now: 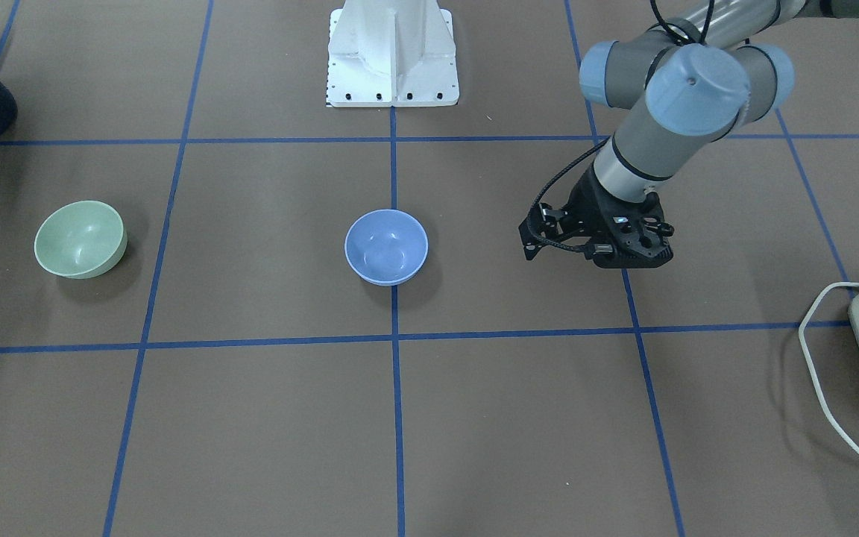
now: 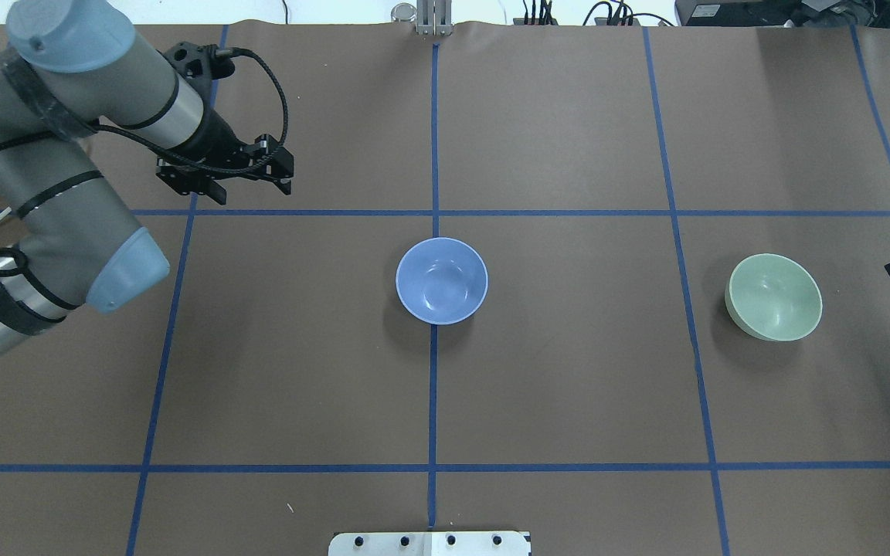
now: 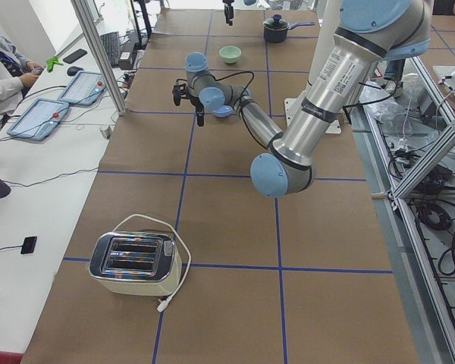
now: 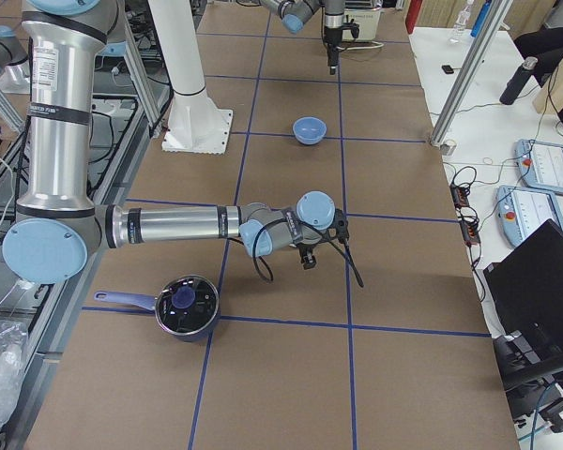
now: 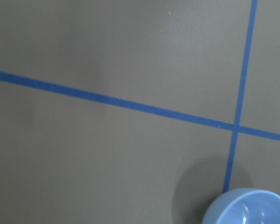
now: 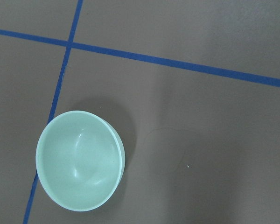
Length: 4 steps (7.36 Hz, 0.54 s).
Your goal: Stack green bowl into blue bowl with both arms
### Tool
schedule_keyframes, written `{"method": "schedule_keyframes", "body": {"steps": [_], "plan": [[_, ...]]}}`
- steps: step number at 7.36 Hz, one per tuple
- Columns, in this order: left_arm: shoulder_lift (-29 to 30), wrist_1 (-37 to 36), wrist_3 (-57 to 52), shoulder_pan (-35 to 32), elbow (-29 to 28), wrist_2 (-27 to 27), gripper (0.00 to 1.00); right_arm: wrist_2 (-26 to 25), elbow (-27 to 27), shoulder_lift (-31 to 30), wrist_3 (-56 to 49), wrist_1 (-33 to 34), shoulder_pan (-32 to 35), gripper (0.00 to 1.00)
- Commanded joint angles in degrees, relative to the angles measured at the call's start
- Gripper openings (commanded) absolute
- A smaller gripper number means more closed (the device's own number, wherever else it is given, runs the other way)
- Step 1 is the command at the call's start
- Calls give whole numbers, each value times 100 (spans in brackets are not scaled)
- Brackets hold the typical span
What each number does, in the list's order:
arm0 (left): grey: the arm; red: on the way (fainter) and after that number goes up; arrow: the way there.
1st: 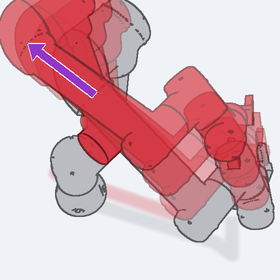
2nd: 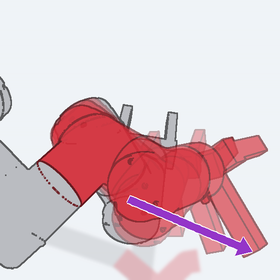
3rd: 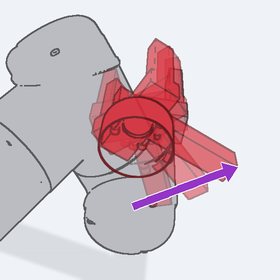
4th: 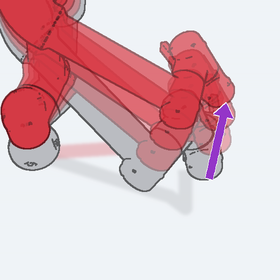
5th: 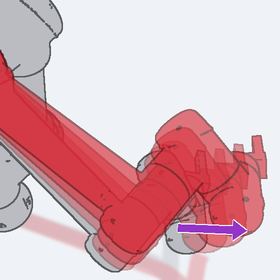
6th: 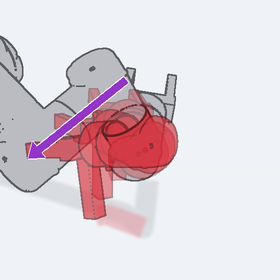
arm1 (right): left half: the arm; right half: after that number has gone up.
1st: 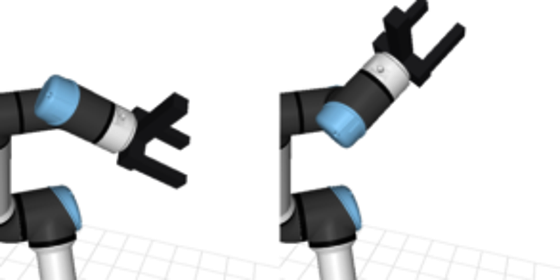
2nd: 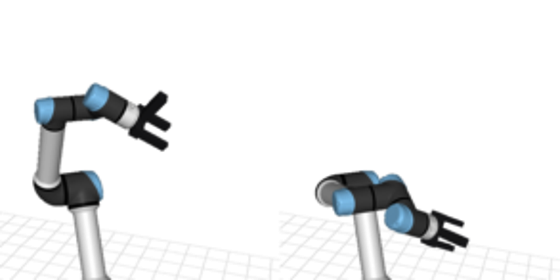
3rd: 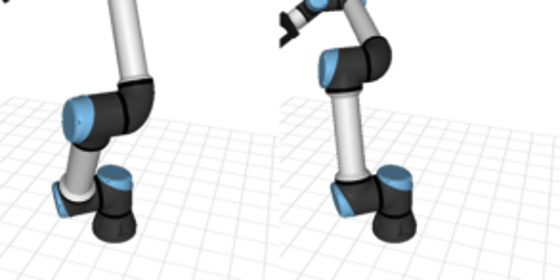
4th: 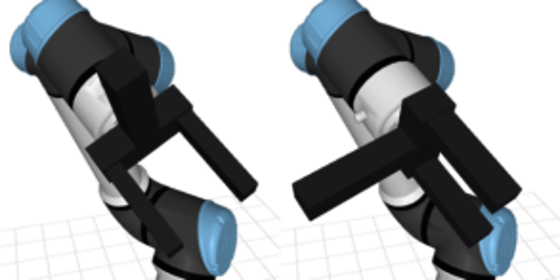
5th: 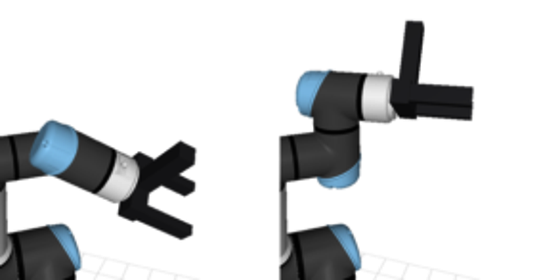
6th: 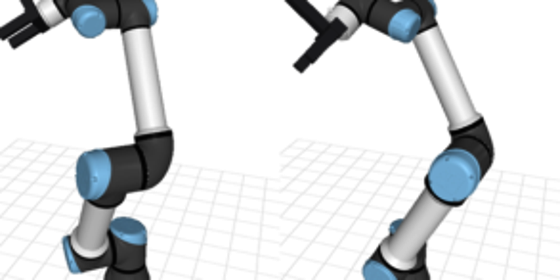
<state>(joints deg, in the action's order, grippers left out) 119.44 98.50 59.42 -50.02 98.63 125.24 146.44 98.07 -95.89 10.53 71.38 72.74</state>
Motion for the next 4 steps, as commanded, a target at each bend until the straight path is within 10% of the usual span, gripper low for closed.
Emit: {"method": "schedule_keyframes", "body": {"steps": [1, 4], "plan": [[-482, -6, -868, -254, 156, 18, 97, -265, -130, 297, 570, -10, -400, 87], [-650, 125, -870, -316, 148, 18, 97, -344, -1127, 798, 958, -892, -594, 87]]}}
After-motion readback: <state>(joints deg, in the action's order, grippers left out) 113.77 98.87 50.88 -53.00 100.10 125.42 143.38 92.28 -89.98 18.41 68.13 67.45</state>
